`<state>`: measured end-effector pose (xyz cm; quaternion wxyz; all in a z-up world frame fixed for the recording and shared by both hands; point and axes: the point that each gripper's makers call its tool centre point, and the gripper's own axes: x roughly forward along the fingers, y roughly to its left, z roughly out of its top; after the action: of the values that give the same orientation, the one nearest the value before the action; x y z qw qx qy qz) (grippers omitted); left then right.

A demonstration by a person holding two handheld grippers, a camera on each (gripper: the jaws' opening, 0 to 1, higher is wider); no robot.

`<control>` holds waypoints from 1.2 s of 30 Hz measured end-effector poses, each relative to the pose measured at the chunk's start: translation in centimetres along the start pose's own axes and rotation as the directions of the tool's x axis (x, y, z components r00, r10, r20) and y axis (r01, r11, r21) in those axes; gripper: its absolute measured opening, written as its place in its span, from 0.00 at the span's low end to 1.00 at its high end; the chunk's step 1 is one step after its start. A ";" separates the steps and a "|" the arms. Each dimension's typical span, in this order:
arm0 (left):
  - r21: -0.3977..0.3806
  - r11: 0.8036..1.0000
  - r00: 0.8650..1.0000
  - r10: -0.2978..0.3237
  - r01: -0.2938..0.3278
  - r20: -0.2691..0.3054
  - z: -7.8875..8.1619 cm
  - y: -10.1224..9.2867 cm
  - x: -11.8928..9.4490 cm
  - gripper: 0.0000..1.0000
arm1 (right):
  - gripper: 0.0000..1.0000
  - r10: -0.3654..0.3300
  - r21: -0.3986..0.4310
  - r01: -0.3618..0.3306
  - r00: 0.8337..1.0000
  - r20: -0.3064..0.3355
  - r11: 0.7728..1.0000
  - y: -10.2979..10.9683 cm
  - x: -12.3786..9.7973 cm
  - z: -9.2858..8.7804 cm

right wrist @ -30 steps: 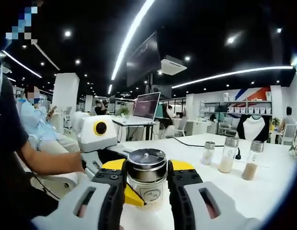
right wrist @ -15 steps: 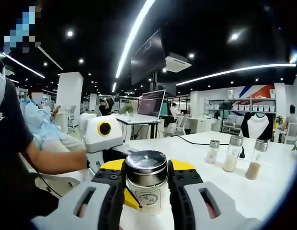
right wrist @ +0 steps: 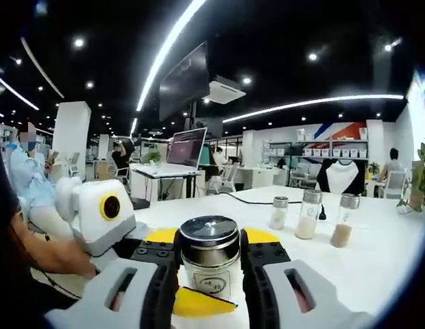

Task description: Rotate the seasoning bottle until the label or dispensing opening points toward the visible target arrow and the bottle remains upright within the marked orientation range

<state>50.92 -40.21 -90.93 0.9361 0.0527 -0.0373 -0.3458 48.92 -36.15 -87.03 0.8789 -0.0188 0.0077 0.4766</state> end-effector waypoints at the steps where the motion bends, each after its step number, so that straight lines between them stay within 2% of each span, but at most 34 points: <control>1: 0.009 1.000 1.000 0.011 -0.011 -0.002 -0.1 0.1 0.1 0.40 | 0.32 -0.015 0.010 0.015 1.000 0.006 1.000 -0.2 0.0 0.0; 6: 0.014 0.998 0.998 0.062 -0.062 0.007 -0.1 0.6 0.5 0.40 | 0.32 -0.068 0.070 0.066 0.997 0.029 0.995 -1.0 0.2 0.0; 9: 0.008 0.995 0.995 0.095 -0.095 0.018 0.1 1.1 0.4 0.39 | 0.32 -0.075 0.054 0.073 0.997 0.036 0.996 -0.8 0.4 0.2; 12: 0.009 0.995 0.995 0.094 -0.094 0.028 0.3 1.2 0.2 0.38 | 0.33 -0.046 0.009 0.045 0.998 0.043 0.999 -0.4 0.5 0.5; 17: 0.011 1.000 1.000 0.002 -0.002 0.026 0.5 1.3 -0.4 0.37 | 0.32 0.055 -0.013 -0.054 0.998 0.023 0.998 0.3 0.2 0.4; 21: 0.011 0.995 0.995 -0.095 0.095 0.023 0.7 0.5 -0.7 0.37 | 0.32 0.120 -0.031 -0.121 0.993 -0.010 0.992 0.6 -0.1 0.3; 22: -0.027 0.985 0.984 -0.170 0.172 0.044 0.9 -0.1 -0.7 0.37 | 0.32 0.136 -0.026 -0.136 0.991 -0.007 0.990 0.6 -0.2 0.3; 24: -0.111 0.956 0.962 -0.265 0.271 0.068 1.4 -1.1 -1.0 0.37 | 0.32 0.183 0.009 -0.183 0.983 0.010 0.983 1.1 -0.4 0.7; 28: -0.061 0.939 0.941 -0.336 0.337 0.038 1.3 -1.8 -1.4 0.37 | 0.33 0.231 0.009 -0.231 0.973 -0.003 0.973 1.8 -0.7 0.7; 30: -0.024 0.921 0.921 -0.389 0.389 0.010 1.1 -2.4 -1.8 0.37 | 0.34 0.253 0.011 -0.253 0.967 -0.011 0.968 2.1 -0.8 0.6; 36: -0.052 0.877 0.879 -0.477 0.478 0.024 1.5 -3.0 -2.7 0.37 | 0.34 0.290 -0.003 -0.290 0.957 -0.019 0.957 2.9 -1.6 0.4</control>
<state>46.76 -40.82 -89.93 0.8229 0.0320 -0.0183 -0.5669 45.68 -35.88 -86.63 0.7994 -0.0245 0.0169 0.6000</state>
